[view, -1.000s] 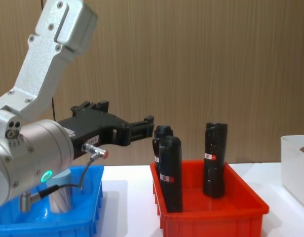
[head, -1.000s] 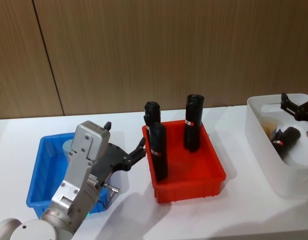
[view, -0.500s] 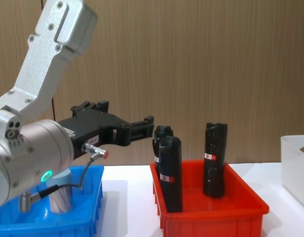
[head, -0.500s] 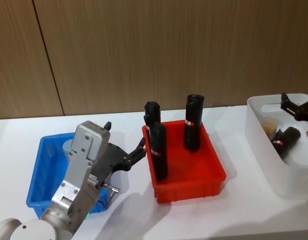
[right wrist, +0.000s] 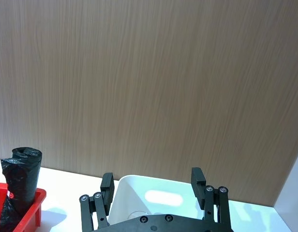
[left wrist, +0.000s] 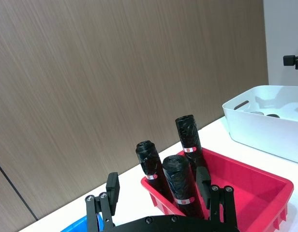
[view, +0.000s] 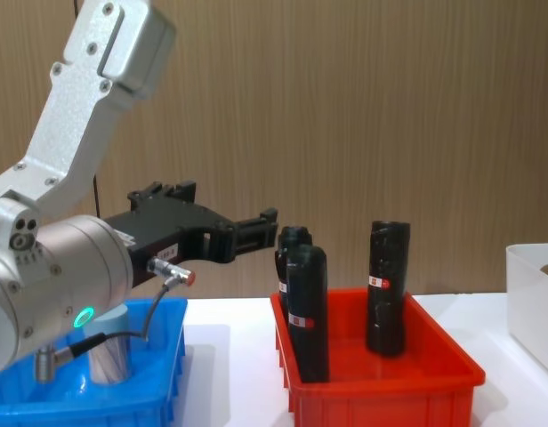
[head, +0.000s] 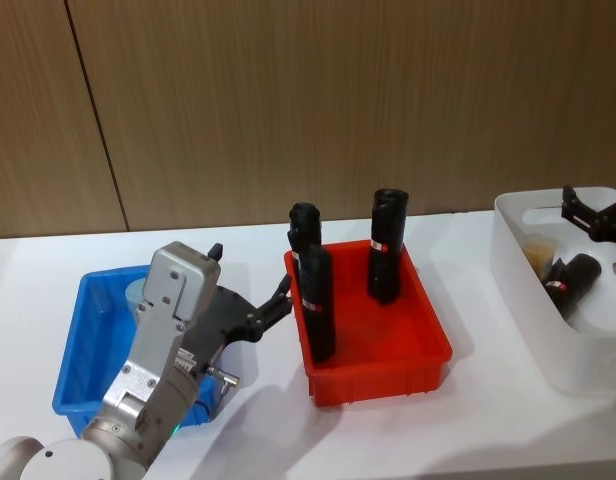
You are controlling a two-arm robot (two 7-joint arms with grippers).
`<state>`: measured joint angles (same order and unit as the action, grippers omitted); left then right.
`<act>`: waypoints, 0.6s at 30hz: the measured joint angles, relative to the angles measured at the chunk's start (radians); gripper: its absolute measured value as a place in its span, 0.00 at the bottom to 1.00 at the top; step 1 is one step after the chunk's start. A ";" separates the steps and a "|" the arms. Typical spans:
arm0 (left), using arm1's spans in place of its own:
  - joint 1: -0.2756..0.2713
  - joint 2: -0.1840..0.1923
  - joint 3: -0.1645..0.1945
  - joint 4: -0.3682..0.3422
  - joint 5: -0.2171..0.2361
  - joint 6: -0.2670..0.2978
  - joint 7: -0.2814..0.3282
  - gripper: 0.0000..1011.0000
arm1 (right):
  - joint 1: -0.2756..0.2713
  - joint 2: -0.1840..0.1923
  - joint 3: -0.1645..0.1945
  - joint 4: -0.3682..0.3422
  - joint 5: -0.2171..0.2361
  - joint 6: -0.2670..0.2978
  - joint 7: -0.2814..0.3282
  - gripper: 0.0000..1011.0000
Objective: Pick the cotton swabs from the blue box and place them into the white box.
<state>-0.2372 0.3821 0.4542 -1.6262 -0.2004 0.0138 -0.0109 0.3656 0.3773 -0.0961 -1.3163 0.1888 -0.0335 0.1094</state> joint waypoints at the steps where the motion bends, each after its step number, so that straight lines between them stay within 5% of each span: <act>1: 0.000 0.000 0.000 0.000 0.000 0.000 0.000 0.99 | 0.000 0.000 0.000 0.000 0.000 0.000 0.000 0.99; 18: 0.000 0.000 0.000 0.000 0.000 0.000 0.000 0.99 | 0.000 0.000 0.000 0.000 0.000 0.000 0.000 0.99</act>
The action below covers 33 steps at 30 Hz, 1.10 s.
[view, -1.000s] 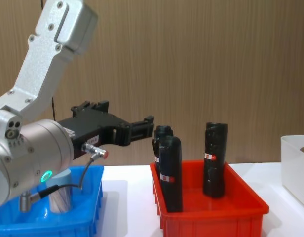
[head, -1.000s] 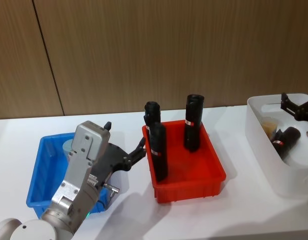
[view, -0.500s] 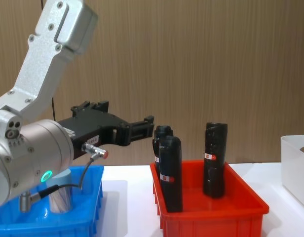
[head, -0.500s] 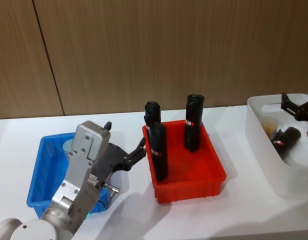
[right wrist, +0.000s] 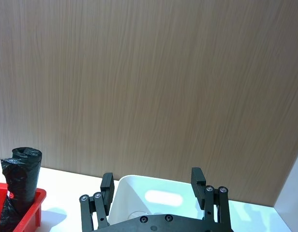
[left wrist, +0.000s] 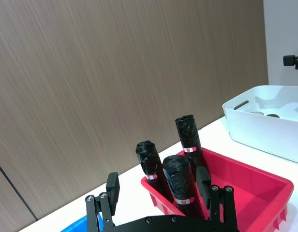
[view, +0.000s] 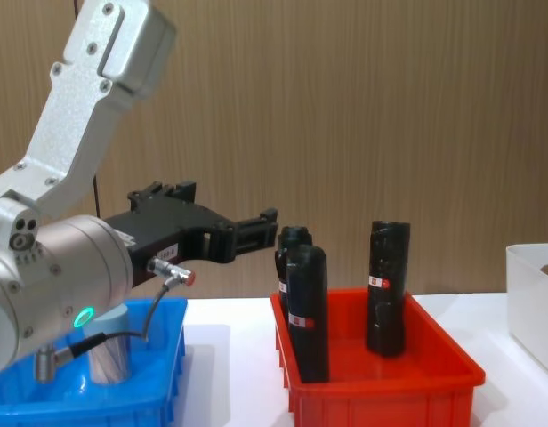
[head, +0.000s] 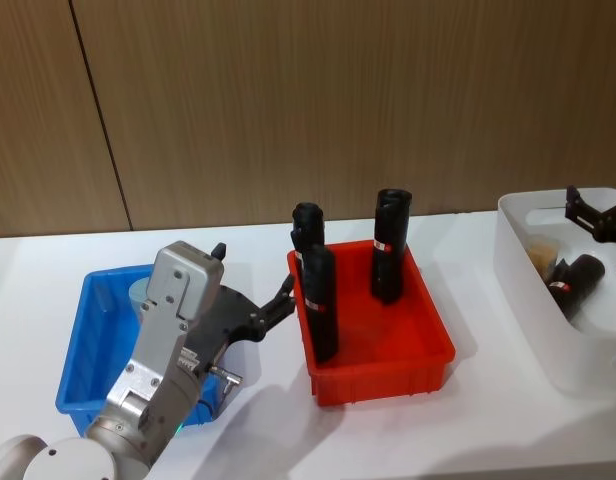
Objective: Pick the cotton swabs from the blue box and place them into the white box.
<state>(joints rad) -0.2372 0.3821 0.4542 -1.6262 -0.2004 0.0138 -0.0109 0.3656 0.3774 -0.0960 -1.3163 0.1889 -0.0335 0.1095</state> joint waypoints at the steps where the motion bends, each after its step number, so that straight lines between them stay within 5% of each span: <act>1: 0.000 0.000 0.000 0.000 0.000 0.000 0.000 0.99 | 0.000 0.000 0.000 0.000 0.000 0.000 0.000 0.99; 33: 0.000 0.000 0.000 0.000 0.000 0.000 0.000 0.99 | 0.000 0.000 0.000 0.000 0.000 0.000 0.000 0.99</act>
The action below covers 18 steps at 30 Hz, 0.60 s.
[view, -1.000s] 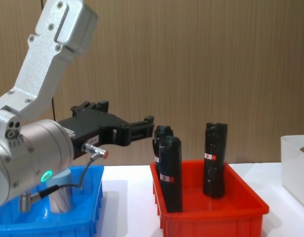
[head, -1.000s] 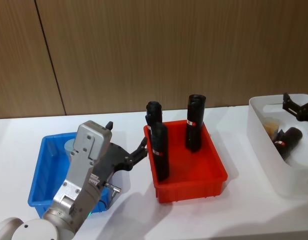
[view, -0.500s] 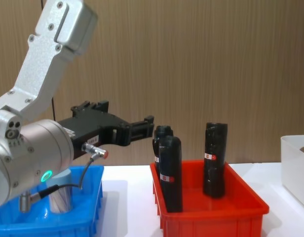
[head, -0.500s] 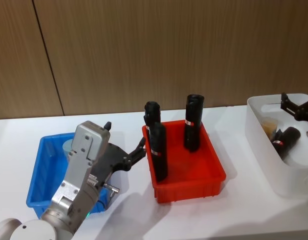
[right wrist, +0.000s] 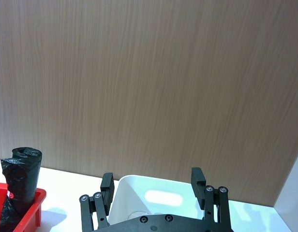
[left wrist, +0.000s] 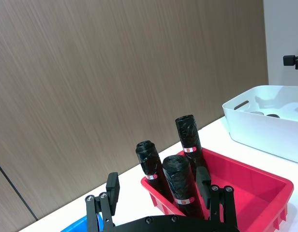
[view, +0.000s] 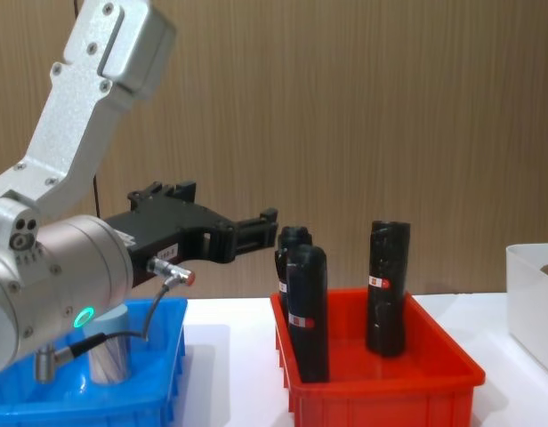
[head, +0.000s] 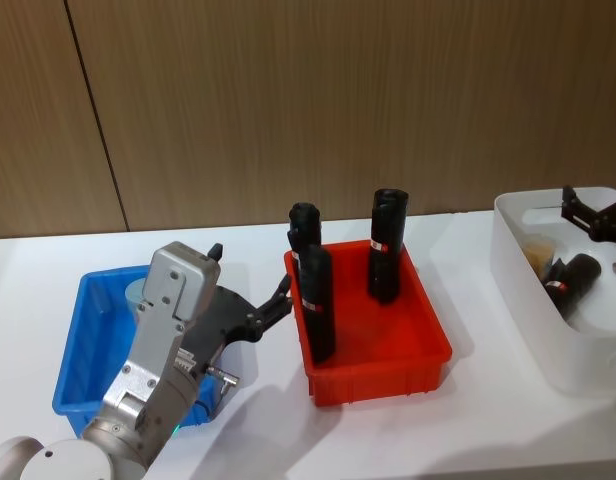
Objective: Pick the cotton swabs from the blue box and place them into the white box.
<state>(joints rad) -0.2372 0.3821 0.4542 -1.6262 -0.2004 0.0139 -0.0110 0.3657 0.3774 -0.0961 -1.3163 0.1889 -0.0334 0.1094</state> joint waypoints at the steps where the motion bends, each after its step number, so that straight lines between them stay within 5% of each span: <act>1: 0.000 0.000 0.000 0.000 0.000 0.000 0.000 0.99 | 0.000 0.000 0.000 0.000 0.000 0.000 0.000 0.99; 18: 0.000 0.000 0.000 0.000 0.000 0.000 0.000 0.99 | 0.000 0.000 0.000 0.000 0.000 0.000 0.000 0.99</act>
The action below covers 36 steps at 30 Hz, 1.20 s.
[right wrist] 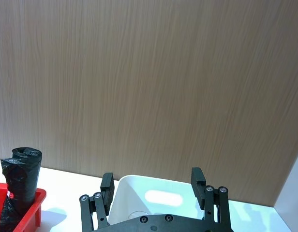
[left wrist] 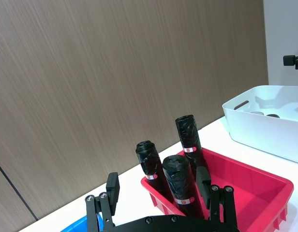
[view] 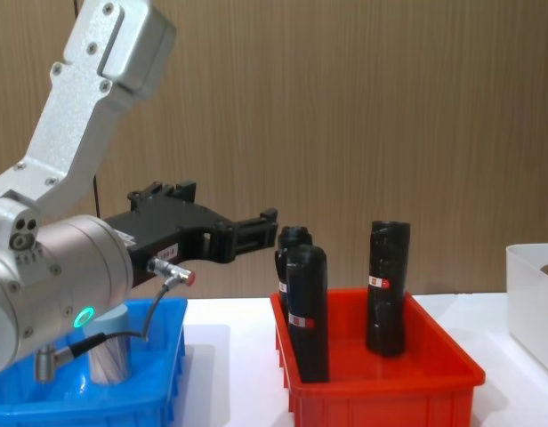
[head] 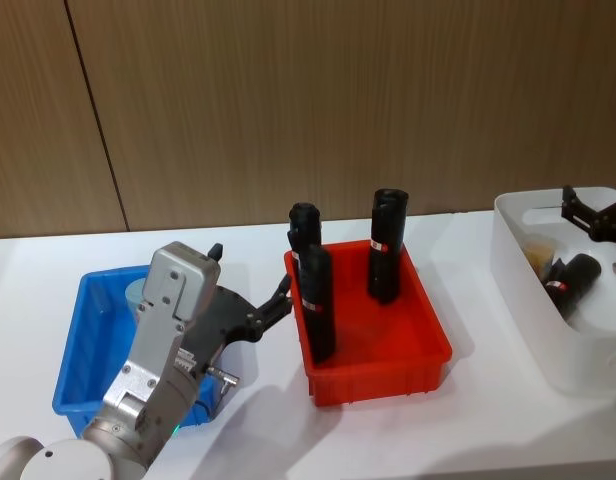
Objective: Pick the cotton swabs from the blue box and place them into the white box.
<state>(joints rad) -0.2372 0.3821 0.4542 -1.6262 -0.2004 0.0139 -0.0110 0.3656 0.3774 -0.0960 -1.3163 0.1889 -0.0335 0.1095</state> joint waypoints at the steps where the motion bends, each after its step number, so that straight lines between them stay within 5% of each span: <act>1: 0.000 0.000 0.000 0.000 0.000 0.000 0.000 0.99 | 0.000 0.000 0.000 0.000 0.000 0.000 0.000 0.99; 36: 0.000 0.000 0.000 0.000 0.000 0.000 0.000 0.99 | 0.000 0.000 0.000 0.000 0.000 0.000 0.000 0.99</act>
<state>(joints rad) -0.2371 0.3821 0.4542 -1.6262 -0.2004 0.0138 -0.0110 0.3656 0.3773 -0.0960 -1.3163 0.1888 -0.0335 0.1095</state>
